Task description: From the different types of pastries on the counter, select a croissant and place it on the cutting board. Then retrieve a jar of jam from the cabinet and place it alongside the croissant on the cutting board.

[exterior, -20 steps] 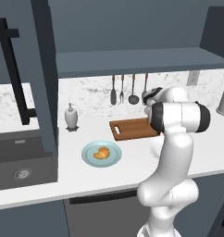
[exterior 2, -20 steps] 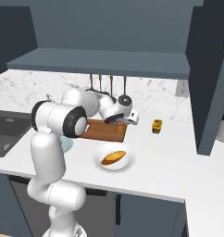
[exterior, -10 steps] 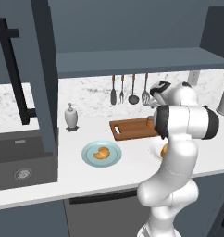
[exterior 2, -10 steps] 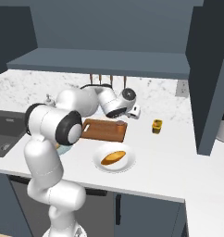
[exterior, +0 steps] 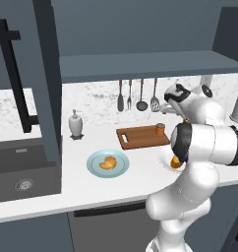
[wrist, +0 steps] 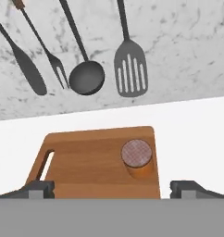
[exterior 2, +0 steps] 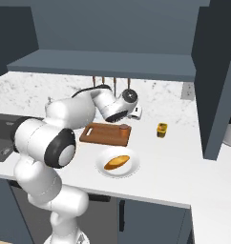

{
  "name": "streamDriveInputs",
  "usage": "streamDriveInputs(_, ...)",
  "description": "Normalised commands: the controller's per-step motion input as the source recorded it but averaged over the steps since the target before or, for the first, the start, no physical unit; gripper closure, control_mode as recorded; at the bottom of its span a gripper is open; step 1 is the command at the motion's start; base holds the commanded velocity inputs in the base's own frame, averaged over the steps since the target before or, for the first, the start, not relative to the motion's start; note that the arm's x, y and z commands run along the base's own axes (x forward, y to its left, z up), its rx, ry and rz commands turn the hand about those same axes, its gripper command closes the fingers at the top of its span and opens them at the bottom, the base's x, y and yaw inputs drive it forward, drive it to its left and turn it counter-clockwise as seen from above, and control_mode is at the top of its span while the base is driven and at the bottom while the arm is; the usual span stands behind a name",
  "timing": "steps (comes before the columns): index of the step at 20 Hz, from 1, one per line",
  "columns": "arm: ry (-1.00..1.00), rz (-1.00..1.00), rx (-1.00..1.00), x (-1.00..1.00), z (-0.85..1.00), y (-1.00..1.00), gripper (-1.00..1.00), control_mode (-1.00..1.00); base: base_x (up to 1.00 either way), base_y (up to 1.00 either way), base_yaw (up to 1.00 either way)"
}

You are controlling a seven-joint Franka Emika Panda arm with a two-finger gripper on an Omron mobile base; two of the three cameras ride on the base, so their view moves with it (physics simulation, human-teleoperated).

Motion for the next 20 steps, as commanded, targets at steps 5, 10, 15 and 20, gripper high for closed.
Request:
streamDriveInputs(5, 0.0, 0.1, -0.02, -0.23, 0.45, 0.55, -1.0, -1.0, 0.0, 0.0, 0.0)
streamDriveInputs(10, 0.06, 0.09, -0.01, -0.29, 0.21, 0.46, -1.0, -1.0, 0.0, 0.0, 0.0)
streamDriveInputs(15, 0.2, 0.0, -0.07, -0.59, 0.02, 0.47, -1.0, -1.0, 0.0, 0.0, 0.0)
streamDriveInputs(20, 0.11, 0.0, -0.08, -0.67, 0.07, 0.65, -1.0, -1.0, 0.0, 0.0, 0.0)
